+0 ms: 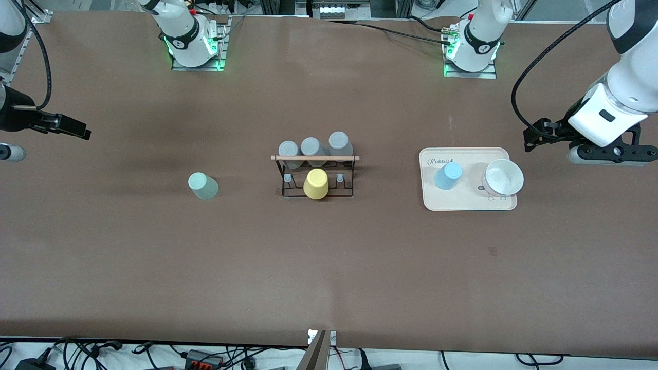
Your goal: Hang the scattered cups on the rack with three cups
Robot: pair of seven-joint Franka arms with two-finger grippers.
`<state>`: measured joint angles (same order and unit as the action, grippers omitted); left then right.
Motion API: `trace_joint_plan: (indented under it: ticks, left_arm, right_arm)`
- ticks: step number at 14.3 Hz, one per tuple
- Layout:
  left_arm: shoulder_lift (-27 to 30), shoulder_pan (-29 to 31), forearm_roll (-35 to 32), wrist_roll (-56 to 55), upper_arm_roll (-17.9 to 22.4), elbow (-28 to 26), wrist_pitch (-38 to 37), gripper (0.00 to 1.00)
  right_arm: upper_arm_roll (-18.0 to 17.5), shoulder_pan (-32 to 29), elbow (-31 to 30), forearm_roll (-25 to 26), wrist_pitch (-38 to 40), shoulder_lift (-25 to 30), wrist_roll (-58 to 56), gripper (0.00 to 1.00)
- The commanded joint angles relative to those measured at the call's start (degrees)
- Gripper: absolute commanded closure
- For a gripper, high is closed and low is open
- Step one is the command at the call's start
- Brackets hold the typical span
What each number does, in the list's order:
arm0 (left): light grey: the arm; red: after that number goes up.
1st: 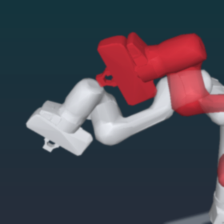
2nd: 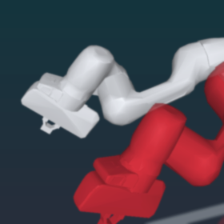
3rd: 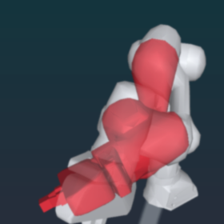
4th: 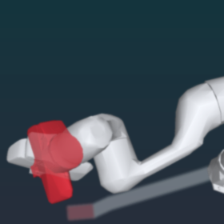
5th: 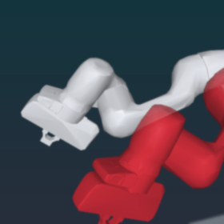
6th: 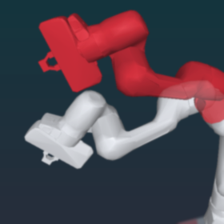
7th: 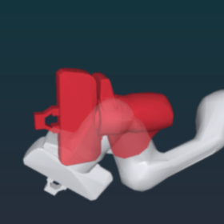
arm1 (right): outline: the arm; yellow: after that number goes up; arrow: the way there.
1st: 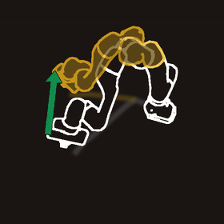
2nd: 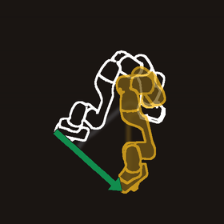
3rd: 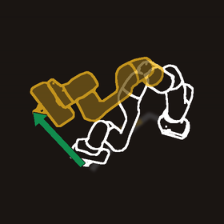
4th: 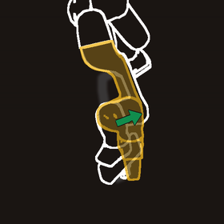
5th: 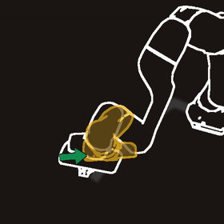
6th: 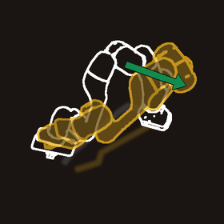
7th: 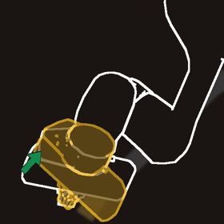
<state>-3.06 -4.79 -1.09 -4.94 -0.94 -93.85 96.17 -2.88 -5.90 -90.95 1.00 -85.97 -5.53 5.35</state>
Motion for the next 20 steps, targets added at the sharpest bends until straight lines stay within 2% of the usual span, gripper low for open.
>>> trace_joint_plan:
  ticks: [1,4,6,7,12,14,16,20]
  left_arm:
    - [1.2,0.4,1.0,0.5,0.3,-0.9,-0.5,0.00]
    - [-0.3,0.4,1.0,0.9,0.7,0.3,-2.1,0.00]
    - [-0.4,0.3,1.0,1.0,0.7,0.2,-4.6,0.00]
    - [-0.4,0.4,1.1,1.0,0.7,0.1,-4.8,0.00]
    - [-3.4,0.6,1.2,1.1,0.3,-0.9,-3.2,0.00]
    - [-4.1,0.9,1.3,1.6,0.2,-2.1,0.7,0.00]
    - [-3.7,0.8,1.3,1.9,0.2,-8.2,8.2,0.00]
    - [-5.5,2.6,1.3,5.5,0.3,-9.4,13.2,0.00]
  right_arm:
    - [0.0,0.0,-2.8,-0.1,1.0,2.2,-0.7,0.00]
    - [0.0,0.0,-10.2,-0.1,-3.0,6.6,-0.9,0.00]
    - [0.0,0.0,-20.5,-0.1,-12.2,12.5,-0.9,0.00]
    - [0.0,0.0,-23.2,-0.1,-14.5,13.8,-0.8,0.00]
    - [-0.2,0.5,-28.6,-0.2,-21.1,13.3,-0.9,0.00]
    - [-0.4,1.4,-29.5,-0.1,-23.0,11.9,-0.9,0.00]
    - [-0.4,2.7,-29.5,-0.1,-24.1,10.1,-0.9,0.00]
    - [-0.4,2.7,-29.5,-0.1,-24.3,8.6,-2.3,0.00]
